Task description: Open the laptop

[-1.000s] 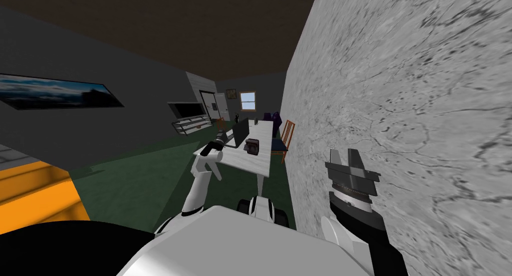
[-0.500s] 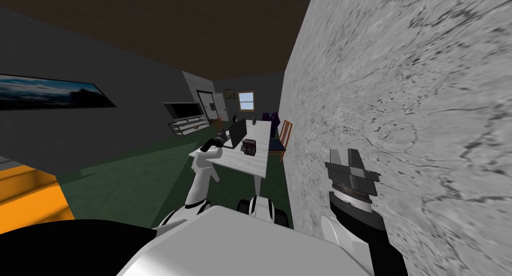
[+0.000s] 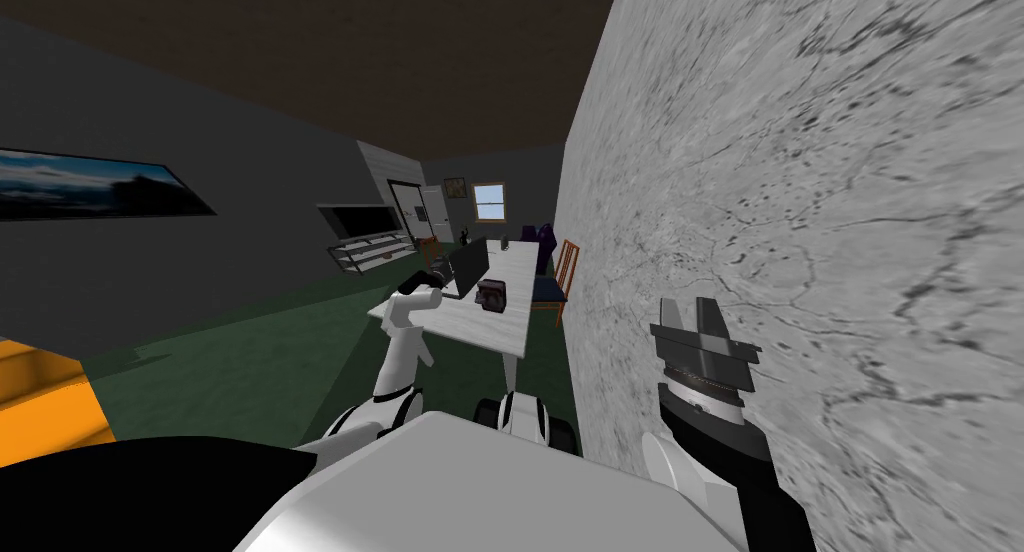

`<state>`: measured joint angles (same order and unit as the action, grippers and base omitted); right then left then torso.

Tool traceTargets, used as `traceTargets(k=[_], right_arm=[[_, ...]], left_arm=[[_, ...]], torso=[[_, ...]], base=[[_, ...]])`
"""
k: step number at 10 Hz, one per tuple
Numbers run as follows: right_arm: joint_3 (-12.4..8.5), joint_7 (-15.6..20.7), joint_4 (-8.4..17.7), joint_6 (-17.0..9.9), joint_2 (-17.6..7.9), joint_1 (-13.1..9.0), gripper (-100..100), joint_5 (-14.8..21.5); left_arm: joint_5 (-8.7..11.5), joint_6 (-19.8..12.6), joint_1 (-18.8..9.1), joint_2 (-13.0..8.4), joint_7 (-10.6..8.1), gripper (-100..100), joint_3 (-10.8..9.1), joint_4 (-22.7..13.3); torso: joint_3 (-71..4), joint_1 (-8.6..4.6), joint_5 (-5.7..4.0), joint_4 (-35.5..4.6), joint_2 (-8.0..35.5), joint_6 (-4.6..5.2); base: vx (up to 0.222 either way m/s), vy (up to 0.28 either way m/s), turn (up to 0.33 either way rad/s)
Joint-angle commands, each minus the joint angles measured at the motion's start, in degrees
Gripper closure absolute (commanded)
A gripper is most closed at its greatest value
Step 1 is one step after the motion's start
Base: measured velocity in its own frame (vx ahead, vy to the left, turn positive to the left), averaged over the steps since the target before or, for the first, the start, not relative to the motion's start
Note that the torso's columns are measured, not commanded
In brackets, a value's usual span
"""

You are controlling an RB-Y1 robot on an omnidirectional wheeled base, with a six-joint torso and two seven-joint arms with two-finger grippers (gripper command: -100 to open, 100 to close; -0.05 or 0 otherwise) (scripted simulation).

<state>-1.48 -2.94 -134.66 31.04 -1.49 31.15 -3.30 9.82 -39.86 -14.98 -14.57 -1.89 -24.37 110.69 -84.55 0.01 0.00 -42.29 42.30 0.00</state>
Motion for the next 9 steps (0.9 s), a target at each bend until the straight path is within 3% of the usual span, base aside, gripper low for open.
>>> traceTargets(k=[1, 2, 3, 4, 5, 9], right_arm=[[0.0, 0.0, 0.0, 0.0, 0.0, 0.0, 0, 0.0], [0.0, 0.0, 0.0, 0.0, 0.0, 0.0, 0, 0.0], [0.0, 0.0, 0.0, 0.0, 0.0, 0.0, 0, 0.0], [0.0, 0.0, 0.0, 0.0, 0.0, 0.0, 0, 0.0], [0.0, 0.0, 0.0, 0.0, 0.0, 0.0, 0, 0.0], [0.0, 0.0, 0.0, 0.0, 0.0, 0.0, 0, 0.0]], left_arm=[[0.3, -3.2, -1.9, -1.3, -0.13, -100, -1.08, -0.9], [0.5, -4.4, -2.7, -2.0, -0.17, -100, -1.53, -1.3], [0.4, -3.5, -2.2, -1.7, -0.13, -100, -1.27, -1.1], [0.2, -2.8, -3.6, -2.7, -0.22, -100, -2.0, -3.8], [0.2, -2.8, -3.6, -2.7, -0.22, -100, -2.0, -3.8], [-0.4, -0.9, -6.3, -4.8, -0.38, -100, -3.37, -9.3]], torso=[[0.0, -0.03, -0.01, 0.0, 0.0, 0.0], [0.0, -0.01, -0.01, 0.0, 0.0, -0.01], [0.0, -0.01, 0.0, 0.0, 0.0, 0.0], [0.0, 0.06, 0.02, 0.0, 0.0, -0.01], [0.1, 0.09, 0.03, 0.0, 0.1, 0.02], [0.0, -0.01, -0.01, 0.0, 0.0, 0.0]], base=[[0.024, -0.041, -0.026], [0.023, -0.043, -0.031], [0.011, -0.02, -0.006], [-0.022, -0.002, -0.115], [-0.035, -0.002, -0.08], [-0.04, 0.0, -0.09]])
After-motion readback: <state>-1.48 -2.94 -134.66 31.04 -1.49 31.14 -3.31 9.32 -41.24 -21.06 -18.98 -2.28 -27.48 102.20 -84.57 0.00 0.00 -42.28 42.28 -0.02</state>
